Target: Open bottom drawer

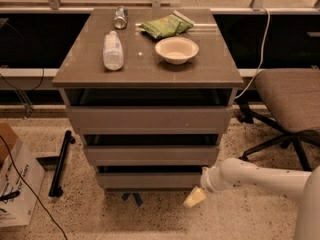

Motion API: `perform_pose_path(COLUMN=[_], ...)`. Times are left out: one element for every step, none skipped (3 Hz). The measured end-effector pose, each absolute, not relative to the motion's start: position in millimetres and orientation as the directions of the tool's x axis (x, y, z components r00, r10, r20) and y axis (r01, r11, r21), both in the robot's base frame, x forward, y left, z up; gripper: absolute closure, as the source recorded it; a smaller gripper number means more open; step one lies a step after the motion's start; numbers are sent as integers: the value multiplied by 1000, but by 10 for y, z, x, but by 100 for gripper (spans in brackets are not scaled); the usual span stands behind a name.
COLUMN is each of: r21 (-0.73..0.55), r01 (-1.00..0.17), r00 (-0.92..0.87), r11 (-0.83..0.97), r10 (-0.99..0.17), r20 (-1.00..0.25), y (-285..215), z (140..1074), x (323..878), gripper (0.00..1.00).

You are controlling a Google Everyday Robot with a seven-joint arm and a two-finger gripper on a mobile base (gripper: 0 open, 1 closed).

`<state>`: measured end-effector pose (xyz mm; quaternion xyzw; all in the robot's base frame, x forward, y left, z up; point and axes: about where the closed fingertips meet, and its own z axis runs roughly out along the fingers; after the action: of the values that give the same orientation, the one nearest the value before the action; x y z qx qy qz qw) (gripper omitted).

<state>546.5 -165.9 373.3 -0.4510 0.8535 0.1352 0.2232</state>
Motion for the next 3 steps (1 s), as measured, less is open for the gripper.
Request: perform_pose_path(r21=[85,136,154], r01=[-821,-806,-802], r00=[-514,-535,-541], r11=[565,575,578], r10=[-665,-613,-591], r20=[-542,-581,-598], y=[-1611,-1575,-1550], z=[3381,3025,2868], x=[5586,5784,5930], gripper=[0,0,0])
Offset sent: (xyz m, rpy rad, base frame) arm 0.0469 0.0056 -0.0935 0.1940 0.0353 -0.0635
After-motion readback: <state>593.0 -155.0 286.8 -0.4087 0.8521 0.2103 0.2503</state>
